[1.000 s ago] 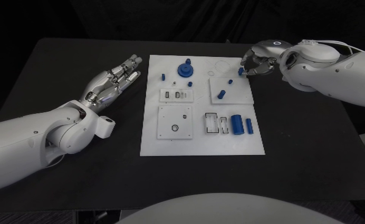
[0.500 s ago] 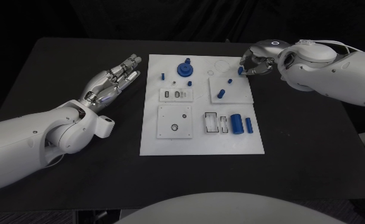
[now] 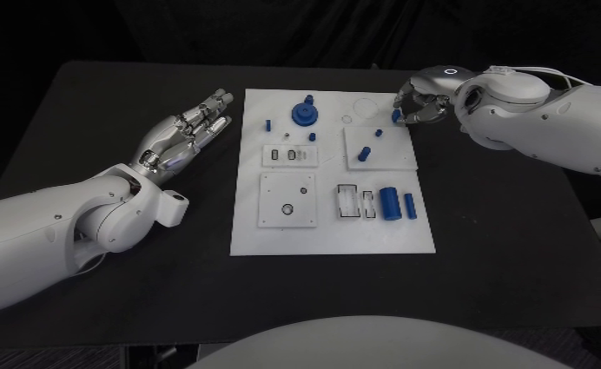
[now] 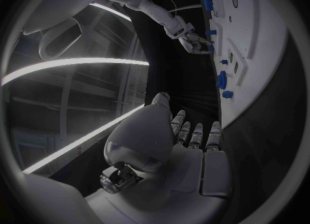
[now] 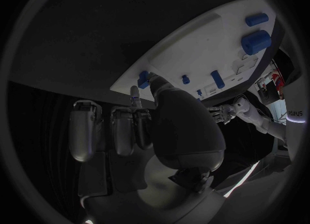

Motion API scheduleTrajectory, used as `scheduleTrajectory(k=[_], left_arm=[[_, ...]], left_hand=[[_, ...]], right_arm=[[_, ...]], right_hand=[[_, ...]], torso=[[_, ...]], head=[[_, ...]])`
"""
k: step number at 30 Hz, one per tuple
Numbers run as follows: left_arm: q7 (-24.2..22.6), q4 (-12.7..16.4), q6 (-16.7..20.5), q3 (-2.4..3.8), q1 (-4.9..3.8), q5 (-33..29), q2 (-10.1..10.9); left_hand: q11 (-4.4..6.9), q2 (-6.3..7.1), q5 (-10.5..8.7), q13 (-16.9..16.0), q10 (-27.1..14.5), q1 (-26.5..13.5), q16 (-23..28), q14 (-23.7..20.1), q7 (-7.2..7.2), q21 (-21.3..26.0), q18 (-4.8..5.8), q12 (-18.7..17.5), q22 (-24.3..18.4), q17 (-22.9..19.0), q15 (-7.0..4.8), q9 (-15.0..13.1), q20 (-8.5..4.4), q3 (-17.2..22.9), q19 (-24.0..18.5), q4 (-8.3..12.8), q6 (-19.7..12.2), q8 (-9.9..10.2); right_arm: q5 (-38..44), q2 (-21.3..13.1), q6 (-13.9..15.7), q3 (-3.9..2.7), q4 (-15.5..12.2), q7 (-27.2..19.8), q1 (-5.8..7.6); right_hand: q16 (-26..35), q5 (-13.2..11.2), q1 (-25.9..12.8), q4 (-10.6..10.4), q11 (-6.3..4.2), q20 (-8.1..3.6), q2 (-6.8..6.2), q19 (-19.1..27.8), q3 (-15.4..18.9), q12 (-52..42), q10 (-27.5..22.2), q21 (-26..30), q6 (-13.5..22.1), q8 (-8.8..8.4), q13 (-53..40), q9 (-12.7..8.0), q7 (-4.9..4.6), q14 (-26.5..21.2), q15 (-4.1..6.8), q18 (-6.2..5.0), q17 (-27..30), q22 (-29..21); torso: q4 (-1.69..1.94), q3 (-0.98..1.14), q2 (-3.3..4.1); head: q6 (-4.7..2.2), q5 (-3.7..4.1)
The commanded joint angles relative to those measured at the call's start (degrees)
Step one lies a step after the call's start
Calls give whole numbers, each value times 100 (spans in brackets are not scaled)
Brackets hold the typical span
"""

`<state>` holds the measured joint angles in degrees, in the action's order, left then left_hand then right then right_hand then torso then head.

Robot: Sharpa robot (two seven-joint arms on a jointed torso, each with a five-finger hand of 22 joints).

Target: Assemble the parts on the task board

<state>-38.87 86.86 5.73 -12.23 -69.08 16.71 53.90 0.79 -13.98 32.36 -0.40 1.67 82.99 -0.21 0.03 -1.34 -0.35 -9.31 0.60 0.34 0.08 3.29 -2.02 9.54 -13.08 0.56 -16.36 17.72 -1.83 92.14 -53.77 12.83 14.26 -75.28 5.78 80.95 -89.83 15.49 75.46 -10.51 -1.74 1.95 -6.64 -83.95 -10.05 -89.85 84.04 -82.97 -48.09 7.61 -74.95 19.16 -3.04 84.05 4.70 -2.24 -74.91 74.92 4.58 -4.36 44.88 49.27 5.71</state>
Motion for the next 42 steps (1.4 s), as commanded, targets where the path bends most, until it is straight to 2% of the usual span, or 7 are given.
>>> scheduleTrajectory(k=[1,23,33,42], left_arm=[[-616,6,-86,4,12,-6,-8],[-589,-3,-115,4,14,-6,-7],[-579,-7,-126,4,15,-6,-10],[-552,-13,-143,4,16,-6,-11]], left_hand=[[-46,-5,8,2,-11,58,21,-3,-24,-18,-91,-24,6,-8,52,-6,57,26,0,5,13,-28],[-52,-6,1,2,-12,58,21,-3,-30,-19,-89,-24,6,-8,61,-6,65,31,1,5,13,-28],[-55,-6,0,2,-11,59,21,-3,-33,-19,-89,-24,6,-8,63,-6,67,33,1,6,11,-28],[-59,-7,-1,3,-14,60,21,-3,-37,-20,-88,-24,7,-8,67,-6,71,36,2,7,15,-28]], right_arm=[[51,14,-26,-3,27,109,-20],[51,94,-103,-4,90,116,-45],[51,117,-97,-4,115,161,-68],[51,130,-77,-4,122,235,-78]], right_hand=[[-17,25,51,14,13,-43,5,-181,-23,-15,596,24,-41,34,-1505,15,11,595,40,36,-1509,1256],[-17,19,41,-6,-1,-52,49,-174,-16,-15,596,43,-115,115,-1505,86,27,595,45,32,-1509,1252],[-17,17,105,67,-48,-73,162,-173,-31,-15,596,59,-361,347,-1505,293,89,595,72,30,-1509,1251],[-17,18,130,105,-77,-87,241,-146,-51,-15,596,112,-446,429,-1505,377,124,595,87,17,-1509,1235]], torso=[[-2,2,0],[1,0,2],[1,1,0],[1,-1,1]], head=[[6,6],[37,0],[50,3],[65,-2]])
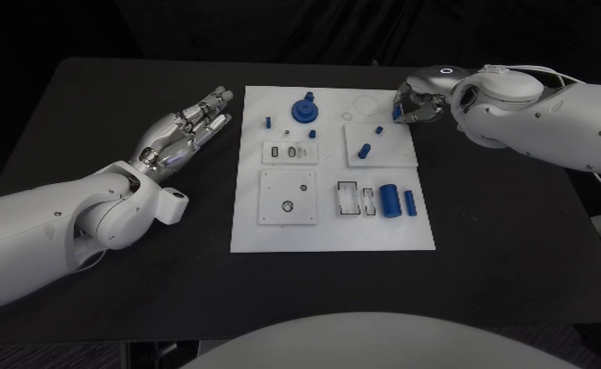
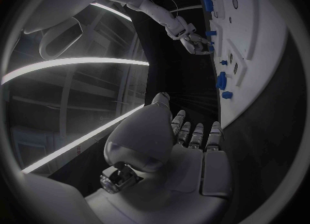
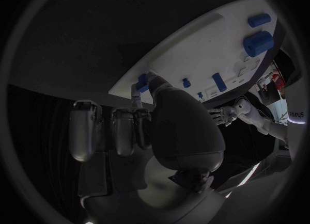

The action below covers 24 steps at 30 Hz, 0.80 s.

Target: Assemble the parts on the task board

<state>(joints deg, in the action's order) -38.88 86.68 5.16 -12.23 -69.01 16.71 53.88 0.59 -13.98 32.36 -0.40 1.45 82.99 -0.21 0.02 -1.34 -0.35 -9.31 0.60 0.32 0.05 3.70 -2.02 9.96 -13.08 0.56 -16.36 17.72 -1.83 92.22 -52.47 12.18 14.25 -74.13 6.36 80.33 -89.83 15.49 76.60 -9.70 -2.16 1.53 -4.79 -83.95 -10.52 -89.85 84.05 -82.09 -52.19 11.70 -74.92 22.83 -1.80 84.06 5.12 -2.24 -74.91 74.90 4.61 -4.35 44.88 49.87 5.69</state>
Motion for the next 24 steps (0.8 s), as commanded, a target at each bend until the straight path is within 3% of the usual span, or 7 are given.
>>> scheduleTrajectory(k=[1,16,21,24], left_arm=[[-550,4,-87,4,9,-6,-10],[-531,5,-91,4,12,-6,15],[-527,21,-79,4,12,-6,34],[-522,28,-69,4,12,-6,46]], left_hand=[[-39,-7,-1,3,8,60,21,-2,-36,-19,-88,-24,8,-5,26,-7,29,36,2,7,15,-28],[-46,-8,0,3,9,61,21,-2,-43,-19,-88,-24,8,-5,32,-7,35,40,2,6,10,-28],[-53,-7,25,1,14,65,21,-2,-49,-20,-87,-23,8,-5,38,-8,41,47,2,10,17,-29],[-53,-7,25,1,14,65,21,-2,-49,-20,-87,-23,8,-5,38,-8,41,47,2,10,17,-29]], right_arm=[[42,0,-2,-3,7,180,-17],[42,-120,395,-7,-194,151,-4],[43,-221,422,-9,-483,216,133],[43,-306,339,-10,-844,305,327]], right_hand=[[-17,18,18,32,-41,-49,85,-132,-11,-15,595,49,-59,41,-1508,33,9,594,51,11,-1509,1228],[-17,16,56,105,-81,-72,200,-125,-42,-15,595,71,-209,159,-1508,150,55,594,76,7,-1509,1222],[-17,13,52,118,-85,-76,196,-128,-33,-15,595,68,-244,182,-1508,173,47,594,79,8,-1509,1224],[-17,13,51,120,-86,-77,194,-127,-32,-15,595,70,-247,183,-1508,175,44,594,78,8,-1509,1223]], torso=[[-3,-3,0],[-3,0,2],[-5,0,5],[-10,1,2]], head=[[5,1],[-10,-16],[-18,-14],[-18,-20]])
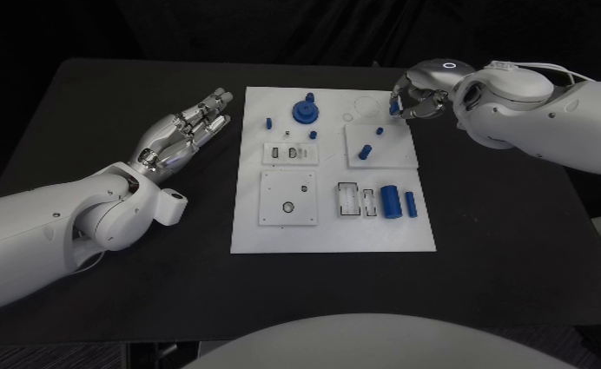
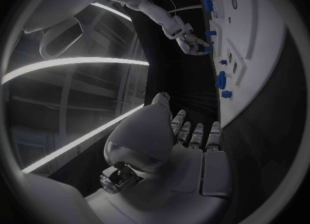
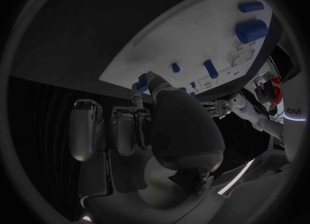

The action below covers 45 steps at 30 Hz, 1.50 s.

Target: Assemble the parts on the task board

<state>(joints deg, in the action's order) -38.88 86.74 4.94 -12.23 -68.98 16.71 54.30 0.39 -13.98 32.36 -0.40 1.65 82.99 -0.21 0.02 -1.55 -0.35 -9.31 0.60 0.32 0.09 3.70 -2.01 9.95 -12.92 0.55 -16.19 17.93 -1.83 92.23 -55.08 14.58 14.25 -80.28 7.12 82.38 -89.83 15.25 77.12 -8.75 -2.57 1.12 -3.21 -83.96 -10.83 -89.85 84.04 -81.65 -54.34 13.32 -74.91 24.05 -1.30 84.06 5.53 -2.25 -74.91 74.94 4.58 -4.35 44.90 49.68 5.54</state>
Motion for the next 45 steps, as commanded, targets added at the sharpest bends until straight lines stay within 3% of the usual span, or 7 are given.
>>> scheduleTrajectory(k=[1,8,16,20,30,35,45], left_arm=[[-521,22,-44,4,9,-6,5],[-512,30,-27,4,9,-6,-15],[-512,29,-33,4,8,-6,-52],[-509,19,-42,4,8,-6,-63],[-500,6,-61,4,8,-6,-103],[-494,-3,-72,4,8,-6,-111],[-469,-24,-95,4,9,-6,-145]], left_hand=[[-34,-7,25,1,-6,65,21,-2,-28,-20,-88,-23,9,-9,39,-8,42,31,3,-6,-3,-29],[-35,-3,35,0,1,68,21,-2,-29,-21,-87,-21,9,-9,41,-8,45,33,3,-4,1,-30],[-37,0,36,0,0,70,21,-2,-30,-21,-87,-21,9,-9,41,-8,47,34,4,-2,0,-30],[-37,0,36,0,0,70,21,-2,-30,-21,-87,-21,9,-9,41,-8,47,34,4,-2,0,-30],[-38,1,33,1,-5,72,21,-2,-31,-20,-87,-23,9,-9,43,-7,48,36,3,-1,-7,-29],[-38,1,33,1,-5,72,21,-2,-31,-20,-87,-23,9,-9,43,-7,48,36,3,-1,-7,-29],[-40,-1,28,2,-7,76,21,-2,-34,-20,-87,-23,9,-9,47,-6,52,42,3,1,-18,-27]], right_arm=[[42,-61,66,-10,-329,253,171],[166,-54,-177,-11,-1077,431,411],[598,329,-511,-8,-1446,506,396],[729,586,-588,-8,-1430,515,284],[814,1077,-766,-8,-1116,571,-8],[821,1192,-805,-8,-1044,600,-71],[824,1312,-722,-9,-1004,574,-106]], right_hand=[[-17,36,-2,25,-45,-36,35,-128,0,-15,596,23,-33,22,-1509,54,-8,594,36,9,-1509,1220],[-17,36,-4,32,-47,-36,34,-133,3,-15,596,16,-44,29,-1509,62,-3,594,36,11,-1509,1223],[-17,39,-1,61,-64,-41,45,-129,1,-15,596,30,-67,43,-1509,84,29,594,43,7,-1509,1218],[-17,39,5,88,-72,-47,42,-139,2,-15,596,17,-77,51,-1509,97,33,594,51,10,-1509,1223],[-17,39,16,128,-73,-53,33,-123,3,-15,596,51,-84,55,-1509,112,17,594,56,1,-1509,1211],[-17,39,18,146,-67,-55,28,-110,4,-15,596,78,-83,55,-1509,118,4,594,55,-5,-1509,1202],[-17,39,13,151,-63,-55,26,-112,6,-15,596,75,-81,54,-1509,121,-4,594,54,-4,-1509,1203]], torso=[[-7,1,-1],[-23,-7,-12],[-21,-12,-17],[-9,-20,-17],[15,-4,4],[-2,-1,5],[11,-3,8]], head=[[2,-5],[-11,-52],[24,-77],[32,-73],[32,-78],[32,-76],[32,-54]])
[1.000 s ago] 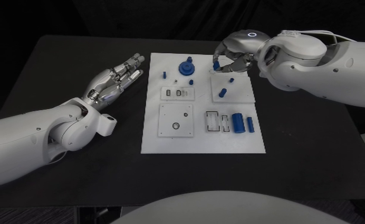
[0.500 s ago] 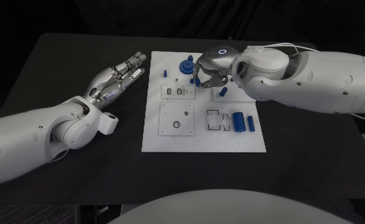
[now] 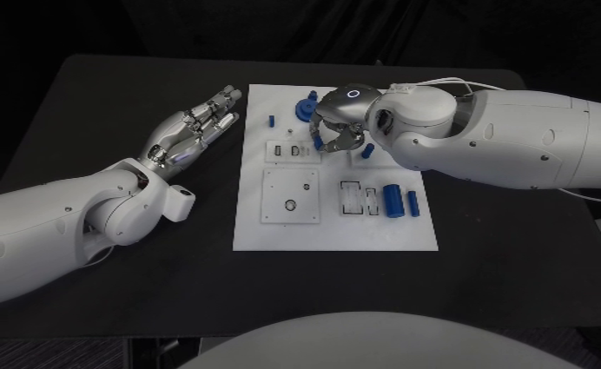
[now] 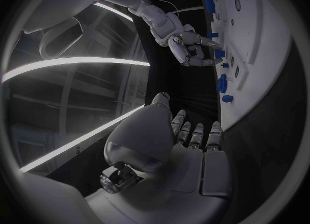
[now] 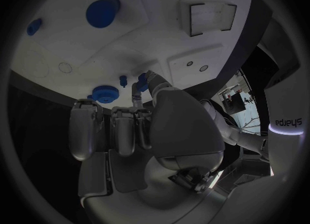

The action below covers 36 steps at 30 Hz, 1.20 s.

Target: Assemble the parts on the task board

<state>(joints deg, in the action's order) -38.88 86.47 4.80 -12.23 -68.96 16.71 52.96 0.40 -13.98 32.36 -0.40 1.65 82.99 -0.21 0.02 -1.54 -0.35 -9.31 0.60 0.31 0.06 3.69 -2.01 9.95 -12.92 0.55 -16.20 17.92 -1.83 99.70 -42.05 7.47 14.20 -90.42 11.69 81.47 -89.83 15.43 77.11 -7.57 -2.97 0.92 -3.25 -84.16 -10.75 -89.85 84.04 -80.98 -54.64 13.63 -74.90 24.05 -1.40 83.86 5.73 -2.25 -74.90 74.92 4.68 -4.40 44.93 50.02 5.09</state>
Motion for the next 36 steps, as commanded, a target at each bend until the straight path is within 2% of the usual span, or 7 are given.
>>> scheduleTrajectory(k=[1,8,23,34,36], left_arm=[[-464,4,-81,4,7,-6,-10],[-438,1,-83,4,7,-7,-10],[-433,-26,-94,4,7,-7,-40],[-437,-42,-104,4,8,-7,-54],[-439,-44,-103,4,8,-7,-54]], left_hand=[[-41,-1,28,2,-7,76,21,-2,-34,-20,-87,-23,9,-6,47,-6,52,42,3,1,-17,-27],[-43,-2,22,2,-10,76,21,-2,-41,-20,-87,-24,9,-6,48,-9,54,45,3,1,0,-30],[-46,-3,19,3,-11,76,21,-2,-49,-20,-87,-24,9,-6,48,-9,55,47,3,0,3,-30],[-51,-4,19,3,-13,79,21,-2,-55,-21,-87,-25,10,-6,50,-7,57,52,4,2,-17,-28],[-51,-4,19,3,-13,79,21,-2,-55,-21,-87,-25,10,-6,50,-7,57,52,4,2,-17,-28]], right_arm=[[78,15,-8,-3,12,115,-17],[78,56,-16,-3,22,116,-20],[78,173,-74,-3,91,160,-40],[78,228,-152,-3,125,170,-77],[78,236,-177,-3,134,171,-79]], right_hand=[[-17,21,5,38,-18,-35,30,-93,1,-15,596,7,-45,19,-1510,124,-2,614,31,-3,-1510,1206],[-17,21,-18,44,-8,-33,34,-95,6,-15,596,8,-20,4,-1510,127,-13,614,25,-3,-1510,1206],[-17,21,-71,55,8,-24,43,-71,15,-15,596,60,42,-35,-1510,131,-28,614,10,-14,-1510,1189],[-11,25,-196,100,38,6,30,1,29,-15,596,210,327,-225,-1510,95,-56,612,-20,-48,-1504,1142],[36,28,-234,112,59,20,17,44,26,-15,596,295,437,-316,-1510,62,-80,592,-35,-66,-1456,1115]], torso=[[-1,2,3],[-11,-1,-1],[-2,-5,-4],[-2,-1,-3],[-4,0,-3]], head=[[-2,-15],[-2,-26],[-2,-23],[-2,-20],[-2,-20]])
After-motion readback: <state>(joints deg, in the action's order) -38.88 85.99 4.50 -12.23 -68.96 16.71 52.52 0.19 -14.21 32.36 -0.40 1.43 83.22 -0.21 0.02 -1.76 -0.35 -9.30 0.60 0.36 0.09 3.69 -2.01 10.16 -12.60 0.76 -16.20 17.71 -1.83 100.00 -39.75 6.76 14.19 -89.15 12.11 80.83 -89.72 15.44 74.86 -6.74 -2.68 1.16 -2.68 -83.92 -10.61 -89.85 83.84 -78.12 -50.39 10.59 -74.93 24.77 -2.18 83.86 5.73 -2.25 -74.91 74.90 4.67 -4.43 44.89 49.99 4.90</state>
